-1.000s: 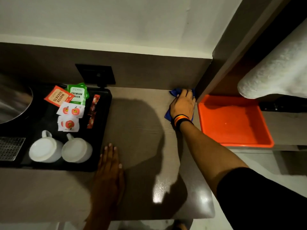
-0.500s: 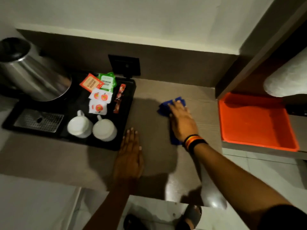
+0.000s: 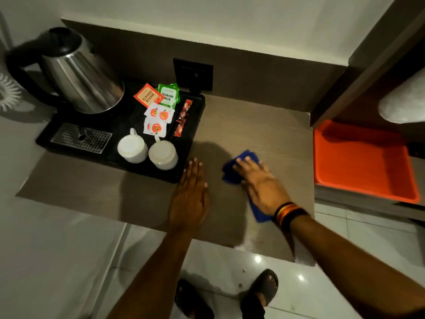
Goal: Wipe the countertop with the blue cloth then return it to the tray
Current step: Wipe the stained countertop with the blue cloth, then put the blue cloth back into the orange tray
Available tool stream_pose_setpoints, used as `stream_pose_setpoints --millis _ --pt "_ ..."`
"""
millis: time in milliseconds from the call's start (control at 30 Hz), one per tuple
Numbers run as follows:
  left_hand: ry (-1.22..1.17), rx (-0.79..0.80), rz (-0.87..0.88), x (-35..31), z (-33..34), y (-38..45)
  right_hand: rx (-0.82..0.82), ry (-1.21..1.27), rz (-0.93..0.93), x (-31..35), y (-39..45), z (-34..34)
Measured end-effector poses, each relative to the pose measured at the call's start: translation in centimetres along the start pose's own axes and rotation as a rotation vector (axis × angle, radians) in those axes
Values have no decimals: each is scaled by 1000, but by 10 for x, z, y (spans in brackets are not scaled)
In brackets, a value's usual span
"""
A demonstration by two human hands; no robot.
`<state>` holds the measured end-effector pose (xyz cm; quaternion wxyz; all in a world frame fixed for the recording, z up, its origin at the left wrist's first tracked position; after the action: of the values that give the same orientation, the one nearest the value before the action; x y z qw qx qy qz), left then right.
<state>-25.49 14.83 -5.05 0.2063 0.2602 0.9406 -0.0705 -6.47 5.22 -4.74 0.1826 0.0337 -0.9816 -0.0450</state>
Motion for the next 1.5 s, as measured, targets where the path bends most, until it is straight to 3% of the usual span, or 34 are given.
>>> stream_pose_setpoints --millis 100,200,333,400,500,600,667,833,900,1067,1233,1333,1500 --pt "11 -2 -16 3 7 3 -72 -29 228 -44 23 -16" --pt "49 -21 -3 2 10 3 -116 -47 315 -29 59 -9" --pt "60 14 -4 -2 7 3 -16 -80 -3 56 10 23" --pt "67 38 -2 -2 4 3 37 -7 -83 64 -39 18" --pt "65 32 8 -2 4 3 45 16 -6 19 -72 -4" --pt "66 21 4 1 8 4 -59 -2 207 -16 -33 -14" --pt "52 -3 17 1 10 5 -106 -31 244 -1 -5 -6" --pt "58 13 59 -5 1 -1 -25 -36 -20 91 -55 29" --pt "75 42 68 -9 -5 -6 -22 46 -15 97 -97 22" --pt "-3 -31 209 -60 -16 -32 -93 76 329 49 -160 -22" --pt "45 89 272 -130 9 -26 -412 117 624 -5 -157 -79" --pt "19 129 306 -174 29 -16 -509 119 726 -58 -149 -107" --pt "-36 50 379 -223 52 1 -583 105 794 -149 -131 -139"
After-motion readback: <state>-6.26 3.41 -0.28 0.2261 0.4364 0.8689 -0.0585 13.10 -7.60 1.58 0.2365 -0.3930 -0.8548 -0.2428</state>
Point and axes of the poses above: each hand's wrist, its own y-axis towards the middle knuckle, its own z-axis out of the palm, x = y × z, the point moved 6 cm from there along y, towards the middle knuckle, and after that the axes turned 12 degrees about -z, right-handed, at the moved point
